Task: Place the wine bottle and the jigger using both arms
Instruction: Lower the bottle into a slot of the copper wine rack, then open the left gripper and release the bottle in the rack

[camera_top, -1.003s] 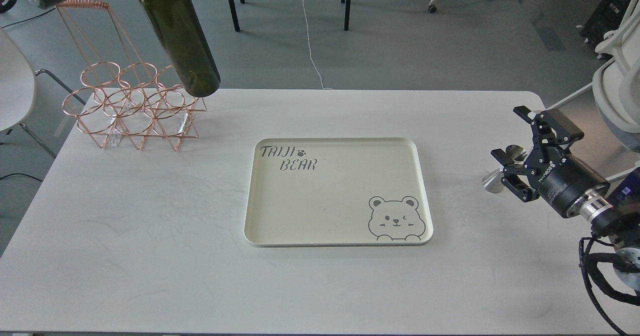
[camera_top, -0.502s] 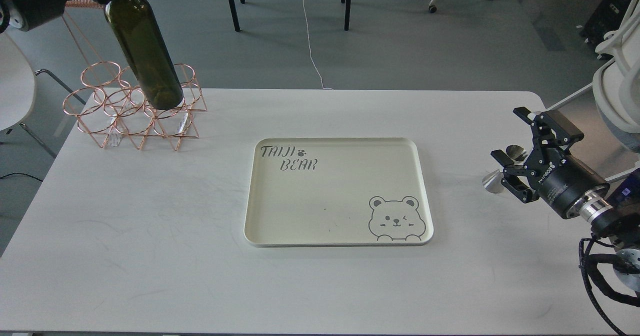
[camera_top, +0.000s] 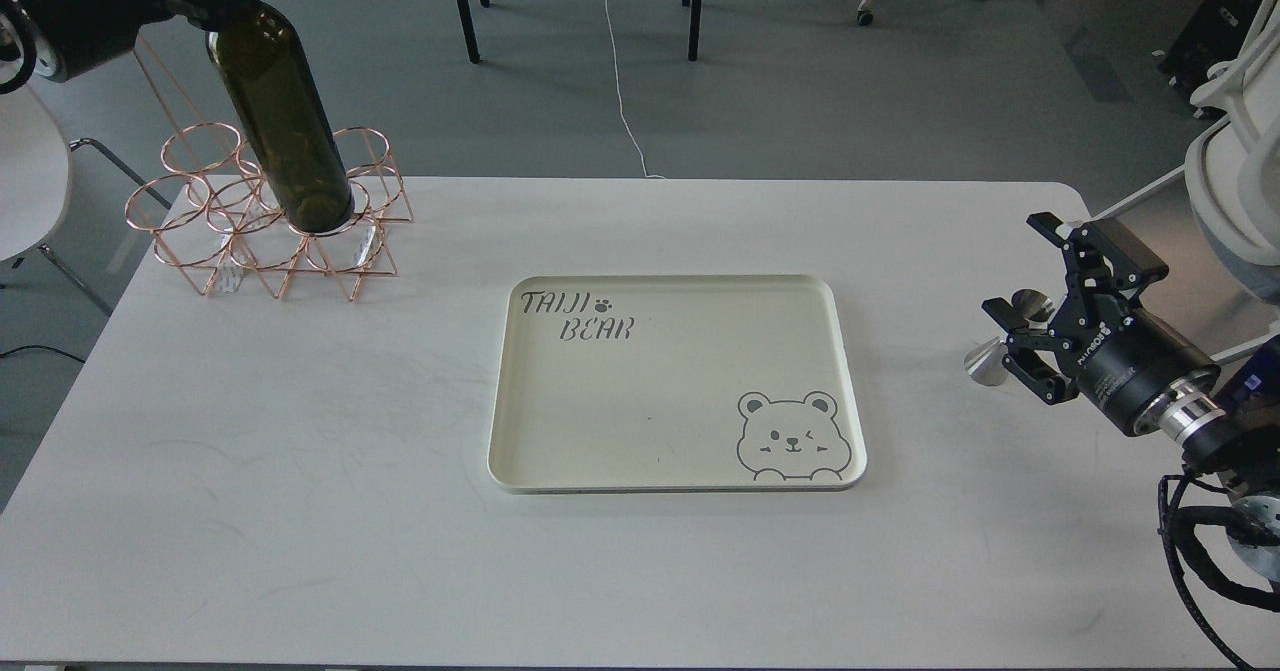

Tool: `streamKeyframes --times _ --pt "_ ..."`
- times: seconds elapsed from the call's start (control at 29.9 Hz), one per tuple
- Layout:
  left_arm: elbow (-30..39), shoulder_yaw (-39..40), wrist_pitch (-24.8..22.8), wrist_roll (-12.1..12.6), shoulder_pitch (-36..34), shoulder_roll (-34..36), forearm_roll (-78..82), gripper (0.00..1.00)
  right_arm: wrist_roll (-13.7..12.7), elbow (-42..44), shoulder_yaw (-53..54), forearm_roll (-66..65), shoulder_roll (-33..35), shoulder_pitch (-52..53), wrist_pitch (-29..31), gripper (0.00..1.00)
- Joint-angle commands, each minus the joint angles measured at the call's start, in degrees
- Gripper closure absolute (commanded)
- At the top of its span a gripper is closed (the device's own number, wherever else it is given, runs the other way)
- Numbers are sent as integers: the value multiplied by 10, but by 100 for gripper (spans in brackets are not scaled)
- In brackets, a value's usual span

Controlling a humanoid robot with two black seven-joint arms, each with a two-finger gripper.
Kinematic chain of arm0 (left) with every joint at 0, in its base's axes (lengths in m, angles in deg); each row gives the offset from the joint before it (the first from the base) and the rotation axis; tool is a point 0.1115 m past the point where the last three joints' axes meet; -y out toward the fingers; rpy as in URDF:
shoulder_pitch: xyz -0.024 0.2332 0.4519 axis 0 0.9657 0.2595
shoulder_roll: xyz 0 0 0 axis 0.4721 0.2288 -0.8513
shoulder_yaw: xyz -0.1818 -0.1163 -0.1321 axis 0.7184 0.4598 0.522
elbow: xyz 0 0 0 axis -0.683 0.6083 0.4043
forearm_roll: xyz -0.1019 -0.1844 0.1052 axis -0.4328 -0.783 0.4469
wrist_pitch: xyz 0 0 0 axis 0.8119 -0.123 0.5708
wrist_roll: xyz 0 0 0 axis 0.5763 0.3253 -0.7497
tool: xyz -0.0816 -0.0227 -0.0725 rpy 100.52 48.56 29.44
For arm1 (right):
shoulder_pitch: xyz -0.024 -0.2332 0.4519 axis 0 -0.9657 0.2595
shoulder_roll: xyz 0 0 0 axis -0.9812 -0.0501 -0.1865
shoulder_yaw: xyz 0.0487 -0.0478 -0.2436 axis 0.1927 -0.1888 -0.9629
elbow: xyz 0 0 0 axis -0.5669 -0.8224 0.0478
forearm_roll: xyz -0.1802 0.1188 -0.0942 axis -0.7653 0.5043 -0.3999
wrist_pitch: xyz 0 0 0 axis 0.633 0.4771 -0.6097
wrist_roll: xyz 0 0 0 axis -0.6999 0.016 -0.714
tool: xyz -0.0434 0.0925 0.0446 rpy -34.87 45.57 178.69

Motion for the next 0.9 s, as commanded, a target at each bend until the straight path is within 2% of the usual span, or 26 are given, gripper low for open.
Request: streamKeyframes --times 0.0,0.23,0.4,0.64,0.87 --pt "-2 -1 1 0 1 -5 0 89 0 0 0 0 0 -1 0 2" --pt "-50 -9 14 0 1 -30 -2 88 0 0 -1 0 0 -1 0 2" --pt "-59 -18 14 0 3 -42 -6 87 0 0 1 0 0 -1 0 2" --pt "-72 -18 25 0 41 -50 -9 86 0 0 1 0 0 -5 0 2" --pt "-88 -18 34 0 50 -60 -10 79 0 0 1 0 0 -5 -1 1"
